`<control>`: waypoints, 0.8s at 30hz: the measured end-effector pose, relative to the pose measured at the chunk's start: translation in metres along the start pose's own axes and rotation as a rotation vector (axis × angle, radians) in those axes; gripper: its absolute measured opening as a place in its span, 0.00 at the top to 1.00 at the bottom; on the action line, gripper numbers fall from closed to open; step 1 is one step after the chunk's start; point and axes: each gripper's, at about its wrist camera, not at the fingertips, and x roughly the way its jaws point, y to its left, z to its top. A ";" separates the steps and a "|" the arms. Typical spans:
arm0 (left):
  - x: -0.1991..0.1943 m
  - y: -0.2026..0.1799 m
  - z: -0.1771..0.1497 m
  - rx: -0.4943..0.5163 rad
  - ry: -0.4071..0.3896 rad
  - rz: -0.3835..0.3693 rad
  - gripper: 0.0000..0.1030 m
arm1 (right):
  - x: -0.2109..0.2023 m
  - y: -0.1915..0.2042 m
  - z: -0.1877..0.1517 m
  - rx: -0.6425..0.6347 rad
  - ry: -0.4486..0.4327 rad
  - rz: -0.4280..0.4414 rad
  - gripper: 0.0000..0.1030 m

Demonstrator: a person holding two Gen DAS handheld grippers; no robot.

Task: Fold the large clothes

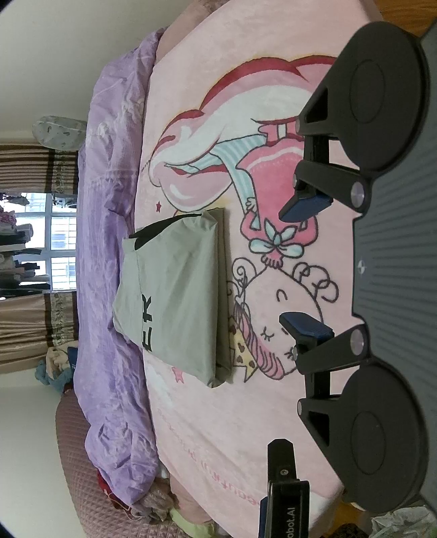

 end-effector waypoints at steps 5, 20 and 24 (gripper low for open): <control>0.000 0.000 0.000 0.003 0.000 0.000 0.00 | 0.001 -0.001 -0.002 0.000 0.003 -0.001 0.30; -0.001 0.000 0.002 0.010 0.008 -0.006 0.00 | 0.001 -0.001 -0.001 -0.002 0.005 -0.002 0.30; -0.001 -0.001 0.002 0.015 0.005 -0.007 0.00 | 0.001 -0.002 -0.002 -0.002 0.006 -0.003 0.30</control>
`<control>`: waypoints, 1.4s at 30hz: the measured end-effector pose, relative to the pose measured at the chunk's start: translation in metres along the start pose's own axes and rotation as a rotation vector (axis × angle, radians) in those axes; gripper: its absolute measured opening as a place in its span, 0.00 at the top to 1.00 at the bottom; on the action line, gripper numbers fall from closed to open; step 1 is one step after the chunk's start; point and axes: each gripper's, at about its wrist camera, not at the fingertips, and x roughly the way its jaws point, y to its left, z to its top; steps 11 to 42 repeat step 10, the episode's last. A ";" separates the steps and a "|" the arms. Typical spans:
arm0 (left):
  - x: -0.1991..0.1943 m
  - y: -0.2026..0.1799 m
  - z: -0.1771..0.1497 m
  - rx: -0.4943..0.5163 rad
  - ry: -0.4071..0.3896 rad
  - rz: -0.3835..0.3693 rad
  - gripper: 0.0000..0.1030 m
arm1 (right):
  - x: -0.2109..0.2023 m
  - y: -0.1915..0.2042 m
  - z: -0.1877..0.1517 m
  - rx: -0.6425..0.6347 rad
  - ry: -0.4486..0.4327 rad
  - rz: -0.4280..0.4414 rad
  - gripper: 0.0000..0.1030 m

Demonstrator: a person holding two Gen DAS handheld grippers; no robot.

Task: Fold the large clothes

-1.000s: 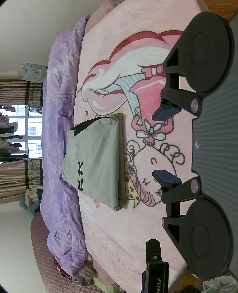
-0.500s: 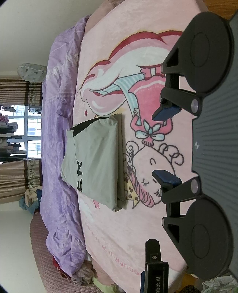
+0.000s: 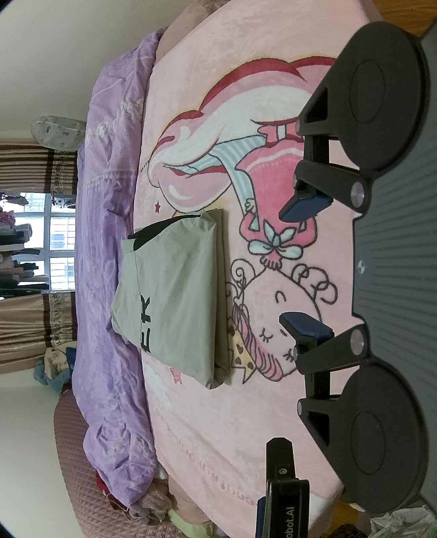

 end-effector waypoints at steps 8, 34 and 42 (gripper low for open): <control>0.000 -0.002 0.000 0.005 -0.002 0.006 0.00 | 0.000 0.000 0.001 -0.001 0.002 0.000 0.30; 0.001 -0.002 0.001 0.006 0.000 0.000 0.00 | 0.000 0.000 0.001 -0.001 0.001 0.000 0.30; 0.001 -0.002 0.001 0.006 0.000 0.000 0.00 | 0.000 0.000 0.001 -0.001 0.001 0.000 0.30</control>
